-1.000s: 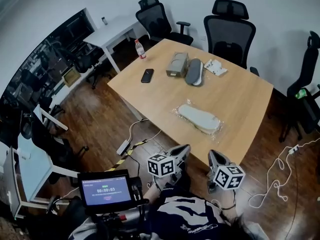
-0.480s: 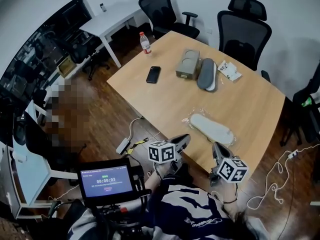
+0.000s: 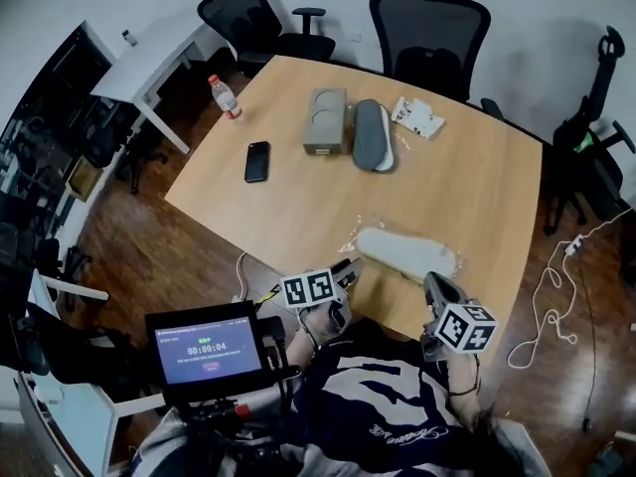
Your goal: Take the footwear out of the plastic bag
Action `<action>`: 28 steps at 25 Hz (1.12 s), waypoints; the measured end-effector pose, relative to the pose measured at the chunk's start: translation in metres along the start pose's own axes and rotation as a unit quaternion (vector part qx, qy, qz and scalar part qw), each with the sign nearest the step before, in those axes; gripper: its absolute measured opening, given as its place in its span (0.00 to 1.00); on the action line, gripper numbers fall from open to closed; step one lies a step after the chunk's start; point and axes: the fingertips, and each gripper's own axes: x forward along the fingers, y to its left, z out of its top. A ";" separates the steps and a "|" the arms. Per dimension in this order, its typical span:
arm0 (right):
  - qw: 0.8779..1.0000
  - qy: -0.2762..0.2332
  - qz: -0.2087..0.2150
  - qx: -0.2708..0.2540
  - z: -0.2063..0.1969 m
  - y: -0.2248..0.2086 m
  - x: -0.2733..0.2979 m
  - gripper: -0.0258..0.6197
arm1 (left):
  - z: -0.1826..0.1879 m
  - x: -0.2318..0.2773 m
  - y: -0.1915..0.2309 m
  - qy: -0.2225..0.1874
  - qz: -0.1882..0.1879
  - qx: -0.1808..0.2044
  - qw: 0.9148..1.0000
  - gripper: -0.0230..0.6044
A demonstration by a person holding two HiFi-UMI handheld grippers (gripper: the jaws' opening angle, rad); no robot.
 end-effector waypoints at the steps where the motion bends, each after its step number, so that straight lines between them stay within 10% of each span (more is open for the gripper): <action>1: 1.000 -0.002 -0.011 0.007 0.000 -0.007 -0.003 0.04 | -0.003 0.005 0.005 0.009 0.002 -0.014 1.000 0.36; 8: 0.997 0.015 -0.081 0.004 -0.003 -0.044 -0.017 0.04 | 0.003 0.024 0.026 -0.003 -0.006 -0.133 0.991 0.45; 20: 0.950 0.203 -0.137 -0.195 -0.044 -0.088 0.062 0.04 | 0.006 0.036 0.025 -0.010 -0.009 -0.143 0.990 0.45; 28: 0.981 0.180 -0.066 -0.013 -0.049 -0.093 0.064 0.04 | 0.014 0.041 0.023 -0.022 -0.006 -0.151 0.988 0.45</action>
